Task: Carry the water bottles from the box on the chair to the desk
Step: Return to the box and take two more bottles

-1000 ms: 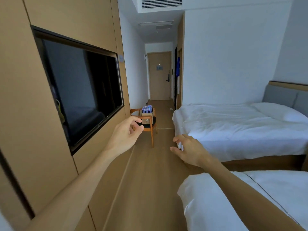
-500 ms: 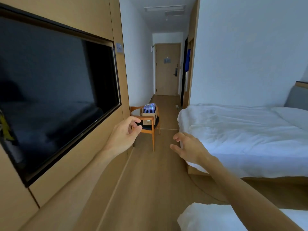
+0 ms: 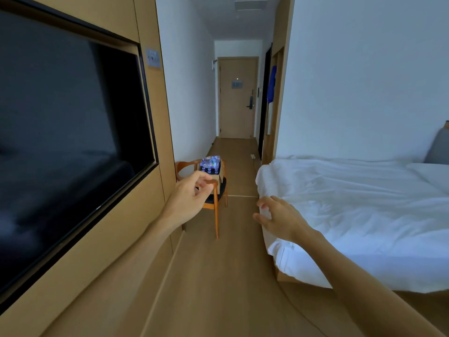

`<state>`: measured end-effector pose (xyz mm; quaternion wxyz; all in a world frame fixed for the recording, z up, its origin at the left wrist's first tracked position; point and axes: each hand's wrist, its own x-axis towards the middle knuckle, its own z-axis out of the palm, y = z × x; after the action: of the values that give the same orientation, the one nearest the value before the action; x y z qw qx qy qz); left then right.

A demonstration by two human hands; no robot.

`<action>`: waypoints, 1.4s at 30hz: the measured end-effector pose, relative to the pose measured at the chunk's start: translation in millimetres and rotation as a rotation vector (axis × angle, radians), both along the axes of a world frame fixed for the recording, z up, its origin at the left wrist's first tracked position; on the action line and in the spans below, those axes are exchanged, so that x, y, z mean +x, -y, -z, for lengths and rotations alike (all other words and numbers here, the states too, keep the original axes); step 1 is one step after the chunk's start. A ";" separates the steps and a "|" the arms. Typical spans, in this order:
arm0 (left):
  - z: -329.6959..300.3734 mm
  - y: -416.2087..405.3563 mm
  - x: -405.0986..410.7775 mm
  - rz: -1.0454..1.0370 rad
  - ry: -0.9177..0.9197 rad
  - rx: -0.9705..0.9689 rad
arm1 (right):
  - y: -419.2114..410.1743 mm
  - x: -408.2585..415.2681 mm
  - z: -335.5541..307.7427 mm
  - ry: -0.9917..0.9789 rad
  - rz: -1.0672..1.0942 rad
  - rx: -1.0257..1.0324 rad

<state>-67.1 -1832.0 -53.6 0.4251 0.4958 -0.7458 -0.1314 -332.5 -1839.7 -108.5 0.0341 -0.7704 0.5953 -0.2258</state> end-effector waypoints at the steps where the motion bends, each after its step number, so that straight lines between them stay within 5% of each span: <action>1: 0.5 20.5 -3.2 0.007 0.019 -0.003 | 19.1 -2.7 1.2 0.001 0.009 0.007; 21: 17.8 451.9 -91.3 -0.056 -0.024 0.044 | 473.3 -83.2 16.1 0.036 -0.081 0.029; 42: 74.0 903.8 -73.0 -0.148 -0.146 0.239 | 932.1 -60.6 68.1 0.064 -0.122 0.111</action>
<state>-140.1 -2735.8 -127.7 0.4247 0.5856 -0.6535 -0.2230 -393.1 -2771.8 -176.6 0.1094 -0.7945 0.5576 -0.2143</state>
